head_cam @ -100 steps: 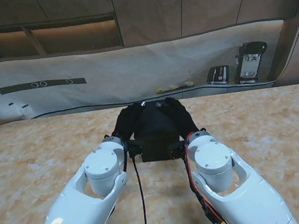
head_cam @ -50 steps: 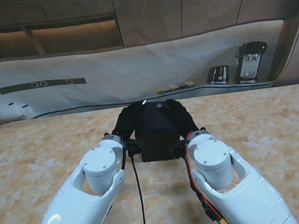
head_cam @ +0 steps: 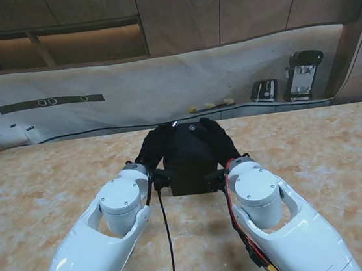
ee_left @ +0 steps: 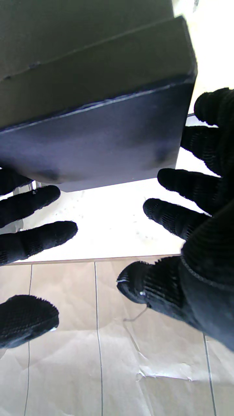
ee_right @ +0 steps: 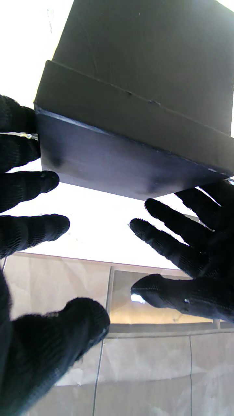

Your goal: Pack mini donuts into a plastic bag, tie the opening and put the bag into the gift box

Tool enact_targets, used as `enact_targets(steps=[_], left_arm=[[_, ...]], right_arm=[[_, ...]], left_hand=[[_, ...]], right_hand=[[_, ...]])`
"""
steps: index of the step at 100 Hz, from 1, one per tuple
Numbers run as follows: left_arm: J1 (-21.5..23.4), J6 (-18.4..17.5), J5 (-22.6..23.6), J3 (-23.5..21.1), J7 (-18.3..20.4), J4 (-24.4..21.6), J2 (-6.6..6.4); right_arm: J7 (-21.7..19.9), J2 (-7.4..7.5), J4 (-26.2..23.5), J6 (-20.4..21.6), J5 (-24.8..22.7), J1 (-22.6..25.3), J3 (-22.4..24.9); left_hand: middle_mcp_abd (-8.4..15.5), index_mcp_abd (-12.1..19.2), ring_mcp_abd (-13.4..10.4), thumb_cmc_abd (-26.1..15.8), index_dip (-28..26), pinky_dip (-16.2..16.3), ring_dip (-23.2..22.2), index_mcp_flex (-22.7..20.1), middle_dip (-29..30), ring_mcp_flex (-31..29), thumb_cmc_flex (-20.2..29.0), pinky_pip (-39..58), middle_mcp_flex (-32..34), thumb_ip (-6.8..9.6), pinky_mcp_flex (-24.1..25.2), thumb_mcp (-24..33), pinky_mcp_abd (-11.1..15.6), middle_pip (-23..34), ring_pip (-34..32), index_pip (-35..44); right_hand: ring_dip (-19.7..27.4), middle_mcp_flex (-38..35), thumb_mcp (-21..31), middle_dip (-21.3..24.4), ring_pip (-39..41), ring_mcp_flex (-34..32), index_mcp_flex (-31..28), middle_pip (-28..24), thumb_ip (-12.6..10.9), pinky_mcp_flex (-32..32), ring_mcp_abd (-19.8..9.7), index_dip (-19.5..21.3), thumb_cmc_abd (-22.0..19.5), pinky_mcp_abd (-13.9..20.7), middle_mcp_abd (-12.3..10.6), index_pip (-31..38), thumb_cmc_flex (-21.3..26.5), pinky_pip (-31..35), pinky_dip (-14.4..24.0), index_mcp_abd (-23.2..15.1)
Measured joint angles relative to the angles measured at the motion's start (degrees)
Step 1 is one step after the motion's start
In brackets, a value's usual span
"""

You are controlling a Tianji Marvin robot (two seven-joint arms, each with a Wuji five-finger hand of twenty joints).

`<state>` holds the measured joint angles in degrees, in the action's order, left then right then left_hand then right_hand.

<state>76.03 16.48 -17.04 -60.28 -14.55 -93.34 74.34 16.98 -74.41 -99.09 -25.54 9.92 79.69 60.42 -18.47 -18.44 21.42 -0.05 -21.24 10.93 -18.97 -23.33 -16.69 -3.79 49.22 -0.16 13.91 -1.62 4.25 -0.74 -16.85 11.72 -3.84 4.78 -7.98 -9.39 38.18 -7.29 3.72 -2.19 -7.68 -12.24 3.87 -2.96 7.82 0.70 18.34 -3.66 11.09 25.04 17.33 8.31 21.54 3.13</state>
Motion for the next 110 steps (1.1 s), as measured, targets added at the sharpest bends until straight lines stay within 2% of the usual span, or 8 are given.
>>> enact_targets(steps=[3,17,29,45,53,86,105,110], left_arm=[[0.02,0.00,0.19,-0.02,0.15,0.00,-0.03],[0.20,-0.12,0.96,-0.30,1.06,0.00,-0.20],[0.50,-0.42,1.85,-0.49,1.54,-0.07,-0.45],[0.78,-0.86,2.61,-0.75,1.96,-0.18,-0.68],[0.86,-1.09,2.93,-0.95,2.32,-0.19,-0.78],[1.00,-1.45,3.77,-1.31,3.03,-0.20,-1.12],[1.25,-5.69,10.52,-1.84,6.37,0.18,-2.27],[1.28,-7.25,12.88,-2.08,7.67,0.34,-2.81]], right_arm=[[-0.06,0.02,0.01,0.11,-0.12,0.00,0.03],[-0.55,0.23,-0.01,1.05,-0.16,0.09,0.40],[-0.72,0.42,-0.31,1.97,-0.25,0.33,0.72],[-1.07,0.60,-1.19,2.03,-1.25,0.78,1.24],[-1.33,0.71,-1.50,1.86,-1.82,0.98,1.60],[-1.36,0.95,-1.63,1.13,-2.58,1.42,2.34],[-1.64,1.22,-1.59,3.74,-4.30,1.86,3.05],[-2.31,1.48,-1.64,4.26,-6.07,2.07,3.42]], left_hand=[[0.00,0.14,-0.03,0.00,-0.01,-0.17,0.00,1.30,0.01,0.00,-0.53,-0.01,0.00,0.00,0.00,0.00,-0.28,-0.03,0.44,0.00],[0.09,1.22,-0.69,0.04,-0.13,-2.49,0.00,1.67,0.12,-0.10,-1.31,-0.09,0.00,0.00,0.00,0.00,-0.35,-0.10,0.56,0.52],[0.71,1.78,-1.76,0.06,-0.64,-3.69,0.00,1.29,0.43,-0.22,-1.92,-0.12,-0.03,0.00,-0.06,0.00,-0.35,-0.11,0.53,0.97],[0.75,2.27,-5.04,0.07,-0.70,-3.84,0.00,1.40,0.46,-1.02,-2.66,-0.13,-0.06,0.00,-0.07,0.00,-0.36,-0.69,0.49,1.54],[1.32,2.44,-5.73,0.08,-0.75,-4.13,0.00,2.09,0.46,-1.03,-2.70,-0.13,-0.06,0.00,-0.08,0.00,-0.36,-0.72,0.48,2.38],[1.45,2.78,-5.79,0.09,-0.75,-4.98,0.01,2.08,0.46,-1.03,-2.73,-0.13,-0.07,0.00,-0.08,0.00,-0.36,-0.75,0.48,3.52],[2.44,5.20,-7.13,2.32,-1.14,-5.38,0.01,2.08,0.46,-1.08,-2.79,-0.13,-0.78,0.00,-0.16,-0.04,-0.37,-0.82,0.48,4.73],[2.47,6.03,-7.15,3.47,-1.61,-5.71,0.01,2.05,0.38,-1.09,-2.79,-0.13,-0.78,0.00,-0.18,-0.10,-0.37,-0.82,0.44,5.82]], right_hand=[[0.00,0.00,0.00,0.02,0.00,-0.35,0.00,0.00,0.00,0.19,0.00,0.00,0.00,-0.30,-0.01,0.04,0.00,0.32,0.02,-0.06],[0.00,0.00,-0.01,-0.03,0.00,-1.49,-0.08,0.00,0.00,0.23,-0.09,0.00,0.00,-1.40,-0.23,0.44,-0.01,0.99,0.55,-0.76],[0.00,0.00,-0.01,-0.09,1.40,-2.14,-0.12,-0.04,0.00,0.23,-1.56,0.00,0.00,-1.83,-0.53,0.45,-0.05,1.15,0.56,-0.79],[0.00,-0.01,-0.01,-0.13,2.42,-3.03,-0.15,-0.06,0.00,0.23,-2.88,0.00,0.00,-1.95,-0.59,0.46,-0.06,1.14,0.56,-0.79],[0.00,-0.01,-0.03,-0.07,2.45,-3.11,-0.70,-0.06,0.00,0.23,-3.35,0.00,0.00,-1.95,-0.60,1.03,-0.06,0.62,0.56,-0.80],[-0.01,-0.01,-0.86,-0.12,2.48,-3.28,-0.79,-0.05,0.01,0.46,-3.42,0.17,0.00,-2.07,-0.62,1.04,-0.06,-0.78,-0.11,-0.80],[-0.54,-0.02,0.05,-0.13,3.20,-3.57,-2.35,-1.25,0.01,0.54,-3.45,1.88,0.18,-2.07,-0.62,1.90,-0.02,-0.82,-0.12,-0.80],[-0.80,-0.02,1.42,-0.13,3.61,-3.59,-3.48,-1.93,0.01,0.54,-3.45,2.99,2.26,-2.07,-0.62,3.43,0.08,-0.18,1.15,-0.77]])
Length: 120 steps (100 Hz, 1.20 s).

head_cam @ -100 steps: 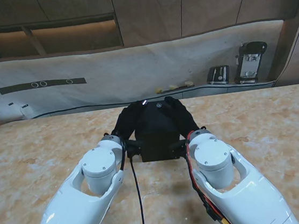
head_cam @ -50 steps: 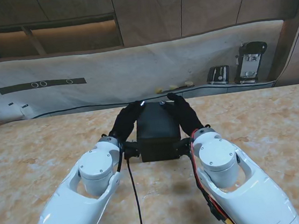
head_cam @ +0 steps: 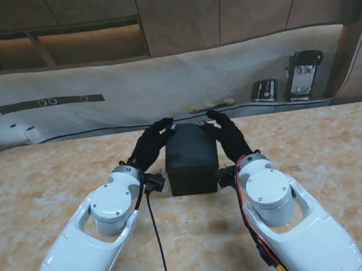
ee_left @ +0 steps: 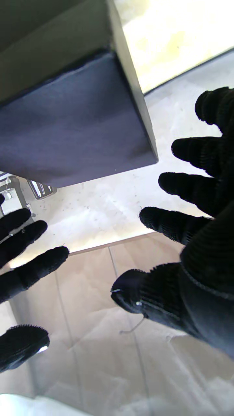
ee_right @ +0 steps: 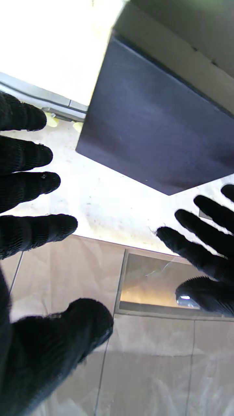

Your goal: Pack mini donuts into a plastic bag, tie the opening and put the bag into the gift box

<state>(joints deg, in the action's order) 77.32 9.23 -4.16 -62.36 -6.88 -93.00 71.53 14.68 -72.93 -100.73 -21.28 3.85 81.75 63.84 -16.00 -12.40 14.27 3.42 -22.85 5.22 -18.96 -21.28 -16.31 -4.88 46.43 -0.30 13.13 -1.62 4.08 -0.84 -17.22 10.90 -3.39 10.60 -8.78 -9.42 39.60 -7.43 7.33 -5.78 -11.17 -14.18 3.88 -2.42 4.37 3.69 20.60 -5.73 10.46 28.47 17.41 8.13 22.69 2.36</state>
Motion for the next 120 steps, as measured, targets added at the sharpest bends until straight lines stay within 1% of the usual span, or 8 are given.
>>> enact_targets(steps=[11,20,37,44,63,80,96,120], left_arm=[[0.00,-3.98,8.01,-0.51,3.58,0.32,-1.70],[0.00,-7.50,14.29,-0.86,5.69,0.65,-3.26],[0.55,-10.11,18.74,-2.02,6.95,0.72,-5.02],[1.27,-10.34,20.99,-2.53,7.17,0.40,-5.40],[4.62,-8.72,20.82,-4.16,7.34,-2.45,-5.88],[7.50,-8.35,21.15,-5.52,7.30,-4.23,-5.98],[9.07,-7.92,21.32,-6.20,6.92,-5.04,-6.12],[11.03,-7.99,21.83,-7.36,6.56,-5.94,-6.15]], right_arm=[[-3.33,1.14,-0.17,2.07,-6.60,0.72,1.28],[-4.25,2.13,-0.53,3.26,-9.63,1.61,2.73],[-7.38,4.02,-0.98,5.86,-17.62,4.06,6.05],[-7.28,4.55,-1.40,6.12,-18.66,5.48,7.31],[-7.61,5.83,-1.94,6.58,-24.70,9.05,8.99],[-7.42,6.20,-0.86,6.13,-24.90,10.32,9.02],[-7.11,6.41,1.13,5.37,-28.29,10.52,8.18],[-6.89,6.53,4.43,4.44,-27.97,10.03,6.72]], left_hand=[[0.59,1.82,-0.03,4.44,-1.85,-0.07,0.01,-0.09,-0.52,-0.04,0.36,0.00,-0.01,0.00,-0.01,-0.02,-0.09,0.01,-1.09,3.59],[0.88,2.33,-0.11,6.62,-2.67,-0.07,0.01,-0.09,-0.70,-0.04,0.96,0.00,-0.81,0.00,-0.02,-0.02,-0.36,0.02,-1.13,5.55],[1.28,0.64,-0.66,9.19,-2.69,-0.07,-0.20,-0.06,-0.72,-0.02,2.43,0.00,-1.48,0.00,-0.03,0.01,-0.68,-0.46,-1.16,5.65],[1.28,-0.30,-0.66,10.24,-2.69,0.00,-0.34,-0.06,-0.85,-0.01,3.12,0.03,-1.48,0.00,-0.03,0.03,-0.69,-0.47,-2.39,5.66],[1.28,-0.94,-0.66,10.24,-2.37,0.63,-0.36,-0.04,-1.05,-0.01,3.12,0.05,-1.48,0.00,-0.03,0.03,-0.70,-0.48,-2.41,5.66],[1.28,-1.30,-0.66,10.18,-1.68,0.76,-0.36,0.64,-1.06,-0.01,3.07,0.05,-1.48,0.00,-0.03,0.03,-0.75,-0.51,-2.42,5.66],[1.28,-1.30,-0.66,10.16,-1.25,1.05,-0.37,0.64,-1.06,-0.01,3.00,0.05,-1.49,0.00,-0.03,0.03,-0.79,-0.55,-2.43,5.66],[1.28,-1.37,-0.66,10.08,-1.17,1.05,-0.37,1.58,-1.07,-0.01,2.97,0.05,-1.49,0.00,-0.03,0.03,-0.79,-0.58,-2.43,5.57]], right_hand=[[-0.70,0.00,3.17,0.00,1.42,-0.05,-2.44,-2.40,0.00,-0.38,-0.01,3.48,4.61,0.00,0.00,2.81,2.26,2.34,2.72,0.08],[-0.72,-0.01,5.69,-1.42,1.58,-0.06,-2.45,-3.02,0.00,-0.81,-0.01,5.16,7.90,0.00,0.00,2.78,3.56,3.22,4.06,0.09],[-0.74,-0.02,5.89,-3.04,2.11,-0.09,-1.47,-3.10,0.00,-0.97,-0.01,5.82,11.76,-0.01,0.00,1.32,5.97,3.66,4.17,1.15],[-1.05,-0.02,5.10,-3.00,2.20,-0.09,-1.21,-3.09,0.00,-0.99,-0.01,5.85,12.49,-0.33,0.00,1.11,7.48,3.66,4.19,2.43],[-1.43,-0.02,2.82,-2.60,2.85,-0.09,-0.71,-3.17,0.00,-1.05,-0.01,5.88,14.78,-0.60,0.00,-0.29,9.69,3.66,4.75,3.77],[-1.44,-0.02,-0.66,-2.51,2.86,-0.11,0.09,-1.91,0.00,-1.05,-0.01,5.88,15.37,-0.92,0.00,-2.23,11.17,3.60,4.75,4.66],[-1.44,-0.02,-1.96,-2.55,2.28,-0.11,2.03,-0.35,0.00,-1.01,-0.01,5.89,16.15,-1.04,0.00,-3.37,12.65,2.34,4.10,5.22],[-1.48,-0.02,-2.34,-2.50,2.14,-0.11,2.83,0.43,0.00,-0.92,-0.01,5.22,16.77,-1.04,0.00,-3.61,13.38,1.59,3.42,5.27]])
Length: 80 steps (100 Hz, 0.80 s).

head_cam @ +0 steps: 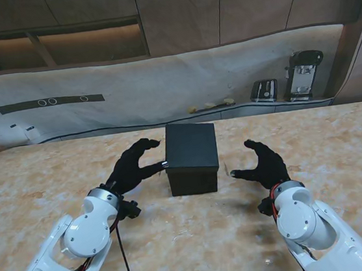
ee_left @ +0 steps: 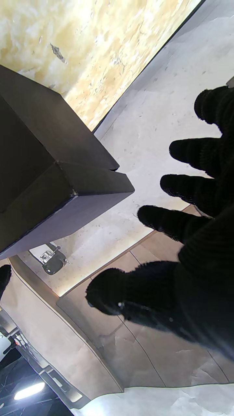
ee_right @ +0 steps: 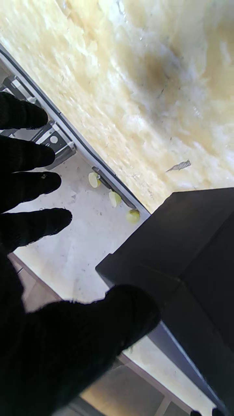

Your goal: Pack mini donuts into a plastic bag, tie the opening and put the bag into the gift box

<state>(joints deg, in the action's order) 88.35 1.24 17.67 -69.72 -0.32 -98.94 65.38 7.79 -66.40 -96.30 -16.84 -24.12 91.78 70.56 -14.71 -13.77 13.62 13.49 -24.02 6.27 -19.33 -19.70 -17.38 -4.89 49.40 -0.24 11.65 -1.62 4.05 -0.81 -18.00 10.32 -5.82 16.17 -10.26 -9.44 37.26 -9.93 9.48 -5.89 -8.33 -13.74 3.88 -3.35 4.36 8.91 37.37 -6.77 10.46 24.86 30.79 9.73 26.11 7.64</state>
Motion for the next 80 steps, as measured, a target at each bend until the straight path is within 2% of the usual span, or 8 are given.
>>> enact_targets(steps=[34,80], left_arm=[[1.60,0.38,0.72,-0.80,-0.41,-0.67,-0.12],[2.47,0.39,1.17,-2.42,-0.44,-0.69,-0.16]], right_arm=[[1.23,-0.23,3.75,-1.97,2.03,-1.65,-3.18],[3.50,-2.09,9.73,-3.85,6.98,-7.19,-8.41]], left_hand=[[0.00,-0.35,0.00,-0.01,0.00,0.00,0.00,-0.14,-0.01,0.00,0.00,0.00,0.00,0.00,0.00,0.00,-0.01,-0.01,0.00,-0.01],[0.00,-0.38,0.00,-0.68,0.01,0.00,0.00,-0.15,-0.02,0.00,0.00,0.00,0.00,0.00,0.00,0.00,-0.02,-0.02,0.00,-0.01]], right_hand=[[-0.02,0.00,-0.24,0.00,-0.53,0.00,0.06,0.69,0.00,0.12,0.00,-0.67,0.00,-0.01,0.00,0.00,0.08,-0.14,-0.03,0.04],[-0.31,0.00,-0.97,0.01,-0.63,0.00,0.10,1.35,0.00,0.31,0.00,-1.49,0.00,-0.01,0.00,0.72,-0.02,-0.80,-0.53,0.68]])
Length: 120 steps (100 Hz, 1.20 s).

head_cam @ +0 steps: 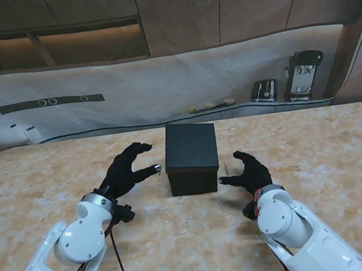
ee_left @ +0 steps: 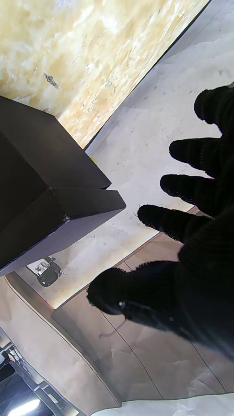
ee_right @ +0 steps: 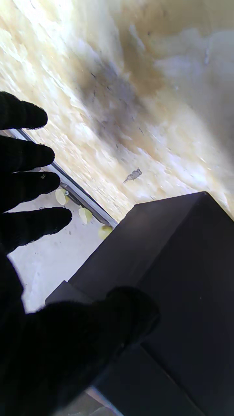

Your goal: Pack mini donuts into a plastic bag, tie the opening and put the bag into the gift box

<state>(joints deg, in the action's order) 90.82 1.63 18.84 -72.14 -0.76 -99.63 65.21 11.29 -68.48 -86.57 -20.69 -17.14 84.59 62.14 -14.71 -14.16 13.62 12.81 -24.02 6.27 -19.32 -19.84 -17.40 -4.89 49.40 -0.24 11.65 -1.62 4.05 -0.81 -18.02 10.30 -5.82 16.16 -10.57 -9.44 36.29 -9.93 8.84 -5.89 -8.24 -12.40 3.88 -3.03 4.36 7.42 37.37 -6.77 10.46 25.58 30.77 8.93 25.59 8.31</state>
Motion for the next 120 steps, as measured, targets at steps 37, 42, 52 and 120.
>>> enact_targets(steps=[37,42,52,120], left_arm=[[0.24,0.03,0.13,-0.80,-0.37,0.39,-0.01],[0.29,0.15,0.22,-0.83,-0.52,0.39,-0.01],[0.44,0.23,0.25,-1.01,-0.73,0.39,0.00],[0.87,-0.03,0.00,-1.62,-1.28,0.48,0.03]], right_arm=[[1.34,-1.30,2.75,-0.55,1.70,-2.88,-2.42],[1.36,-1.40,3.09,-0.66,1.93,-3.19,-2.64],[1.68,-1.63,3.64,-0.86,2.34,-3.62,-2.93],[3.19,-2.25,4.66,-0.50,2.68,-4.62,-3.39]], left_hand=[[0.00,-0.33,0.00,0.00,0.00,0.00,0.00,0.00,-0.01,0.00,0.00,0.00,0.00,0.00,0.00,0.00,0.00,-0.03,0.00,0.00],[0.00,-0.33,0.00,0.00,0.00,0.00,0.00,0.00,-0.01,0.00,0.00,0.00,0.00,0.00,0.00,0.00,0.00,-0.03,-0.01,0.00],[0.00,-0.35,0.00,0.00,0.00,0.00,0.00,0.00,-0.01,0.01,0.00,0.00,0.00,0.00,0.00,0.00,0.00,-0.03,-0.33,-0.01],[0.00,-0.93,0.00,-1.37,0.00,0.00,0.00,0.00,-0.01,0.07,0.01,0.00,-0.01,0.00,0.00,0.00,0.00,-0.04,-0.36,-0.60]], right_hand=[[-0.37,0.00,-1.14,-0.02,0.00,0.00,0.00,-0.03,0.00,0.03,0.00,-0.74,-0.08,0.00,0.00,0.74,-1.62,-0.16,-0.03,0.14],[-0.38,0.00,-1.14,-0.04,0.00,0.00,0.00,-0.03,0.00,0.03,0.00,-0.77,-0.08,0.00,0.00,0.78,-1.62,-0.56,-0.09,0.14],[-0.40,0.00,-1.14,-0.03,0.00,-0.01,0.00,-0.04,0.00,0.07,0.00,-1.36,-0.09,0.00,0.00,0.87,-1.62,-0.65,-0.15,0.15],[-0.43,0.00,-1.22,-0.02,0.00,-0.01,0.00,-0.11,0.00,0.59,0.00,-2.16,-0.15,0.00,0.00,2.43,-3.19,-2.00,-1.32,0.15]])
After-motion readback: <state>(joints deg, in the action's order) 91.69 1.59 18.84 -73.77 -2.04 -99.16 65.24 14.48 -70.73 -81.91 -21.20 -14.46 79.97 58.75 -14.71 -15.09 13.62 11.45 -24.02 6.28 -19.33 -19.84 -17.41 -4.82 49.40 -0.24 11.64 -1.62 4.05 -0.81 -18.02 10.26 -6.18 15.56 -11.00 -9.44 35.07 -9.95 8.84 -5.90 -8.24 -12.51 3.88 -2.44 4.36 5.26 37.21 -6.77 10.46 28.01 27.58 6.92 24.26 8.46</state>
